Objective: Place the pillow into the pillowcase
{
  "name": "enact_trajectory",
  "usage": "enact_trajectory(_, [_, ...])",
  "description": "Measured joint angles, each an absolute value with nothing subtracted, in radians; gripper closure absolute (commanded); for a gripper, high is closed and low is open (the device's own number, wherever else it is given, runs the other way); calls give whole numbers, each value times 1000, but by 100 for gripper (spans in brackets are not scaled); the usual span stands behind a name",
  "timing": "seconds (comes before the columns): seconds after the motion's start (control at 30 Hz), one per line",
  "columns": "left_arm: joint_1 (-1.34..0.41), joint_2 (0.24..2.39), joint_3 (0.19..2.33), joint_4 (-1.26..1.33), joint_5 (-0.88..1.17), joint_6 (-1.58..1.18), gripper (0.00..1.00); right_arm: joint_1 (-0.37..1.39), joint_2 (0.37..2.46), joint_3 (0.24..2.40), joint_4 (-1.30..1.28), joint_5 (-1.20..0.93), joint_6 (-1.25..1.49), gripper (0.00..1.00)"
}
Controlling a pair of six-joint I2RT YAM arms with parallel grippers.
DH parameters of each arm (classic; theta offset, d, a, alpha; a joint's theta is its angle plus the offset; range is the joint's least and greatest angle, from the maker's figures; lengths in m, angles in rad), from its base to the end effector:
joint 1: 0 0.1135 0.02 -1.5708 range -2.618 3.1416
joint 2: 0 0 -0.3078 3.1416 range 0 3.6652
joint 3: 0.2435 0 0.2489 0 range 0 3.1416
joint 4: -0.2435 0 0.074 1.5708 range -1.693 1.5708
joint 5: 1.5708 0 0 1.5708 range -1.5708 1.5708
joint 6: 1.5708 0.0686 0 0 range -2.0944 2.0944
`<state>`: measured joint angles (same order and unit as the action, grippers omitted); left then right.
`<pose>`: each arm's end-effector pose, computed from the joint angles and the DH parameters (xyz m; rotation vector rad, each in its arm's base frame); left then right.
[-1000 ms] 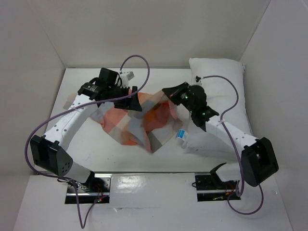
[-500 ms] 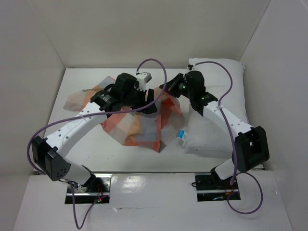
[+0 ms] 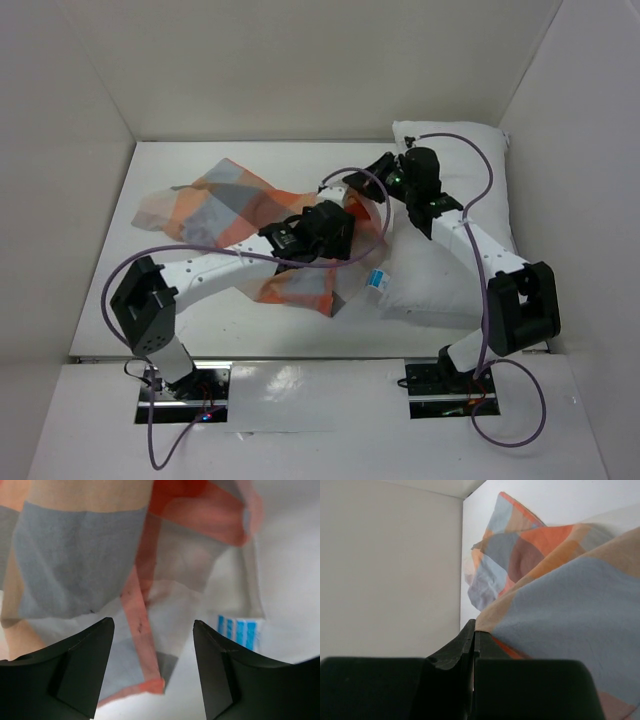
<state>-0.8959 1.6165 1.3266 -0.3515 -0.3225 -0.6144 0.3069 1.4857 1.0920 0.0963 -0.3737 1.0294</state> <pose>0.2632 -0.2941 0.3262 0.1317 2.2146 -0.4979 0.3468 0.1362 0.3425 0.4522 2.0001 1.2317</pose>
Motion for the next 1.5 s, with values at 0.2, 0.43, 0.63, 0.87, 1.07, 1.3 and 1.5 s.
enact_trajectory(0.2, [-940, 1768, 1336, -306, -594, -641, 29, 286, 1490, 1092, 121, -418, 1037, 100])
enact_trajectory(0.43, [-944, 1887, 1377, -331, -795, -687, 28, 270, 1496, 1092, 130, -445, 1046, 100])
enact_trajectory(0.63, [-925, 1919, 1454, -290, -823, -677, 31, 266, 1496, 1092, 136, -453, 1057, 100])
enact_trajectory(0.87, [-883, 1865, 1346, -159, -683, -631, 29, 258, 1496, 1089, 138, -460, 1058, 100])
enact_trajectory(1.07, [-860, 1864, 1320, -89, -606, -657, 29, 257, 1496, 1087, 141, -464, 1058, 100])
enact_trajectory(1.3, [-844, 1863, 1287, 6, -469, -655, 16, 257, 1496, 1086, 141, -468, 1058, 100])
enact_trajectory(1.5, [-841, 1861, 1286, 39, -399, -639, 2, 257, 1496, 1086, 141, -473, 1058, 100])
